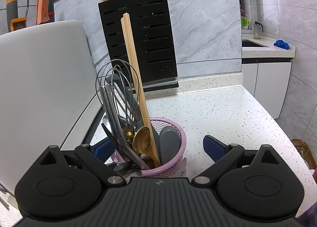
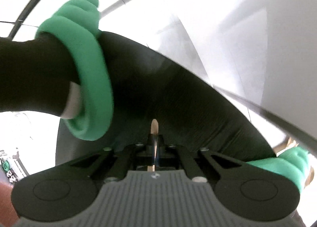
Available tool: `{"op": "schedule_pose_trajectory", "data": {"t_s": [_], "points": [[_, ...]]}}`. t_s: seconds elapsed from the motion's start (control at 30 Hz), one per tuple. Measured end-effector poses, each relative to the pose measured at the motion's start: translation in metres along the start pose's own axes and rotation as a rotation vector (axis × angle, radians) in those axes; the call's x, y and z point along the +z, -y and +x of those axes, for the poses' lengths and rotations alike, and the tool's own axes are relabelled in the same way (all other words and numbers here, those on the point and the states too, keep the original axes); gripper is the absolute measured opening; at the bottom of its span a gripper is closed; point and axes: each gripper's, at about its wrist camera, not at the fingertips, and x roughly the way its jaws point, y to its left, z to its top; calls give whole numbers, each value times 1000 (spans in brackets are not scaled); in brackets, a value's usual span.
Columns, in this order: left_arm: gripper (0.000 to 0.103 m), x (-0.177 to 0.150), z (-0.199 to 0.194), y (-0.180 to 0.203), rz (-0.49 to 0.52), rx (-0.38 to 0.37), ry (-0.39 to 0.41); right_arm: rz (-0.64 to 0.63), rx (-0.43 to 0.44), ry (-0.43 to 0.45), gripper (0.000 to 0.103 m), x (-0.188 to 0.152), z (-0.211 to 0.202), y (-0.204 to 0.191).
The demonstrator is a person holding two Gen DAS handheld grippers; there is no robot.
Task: Organize utensils
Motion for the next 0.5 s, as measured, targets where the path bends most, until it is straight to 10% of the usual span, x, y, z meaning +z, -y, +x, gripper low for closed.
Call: {"op": "schedule_pose_trajectory", "data": {"t_s": [0.27, 0.5], "points": [[103, 0, 1, -1, -4, 1, 3, -109, -35, 159, 0, -22, -61, -13], [103, -1, 2, 0, 1, 6, -4, -90, -37, 136, 0, -38, -23, 2]]}}
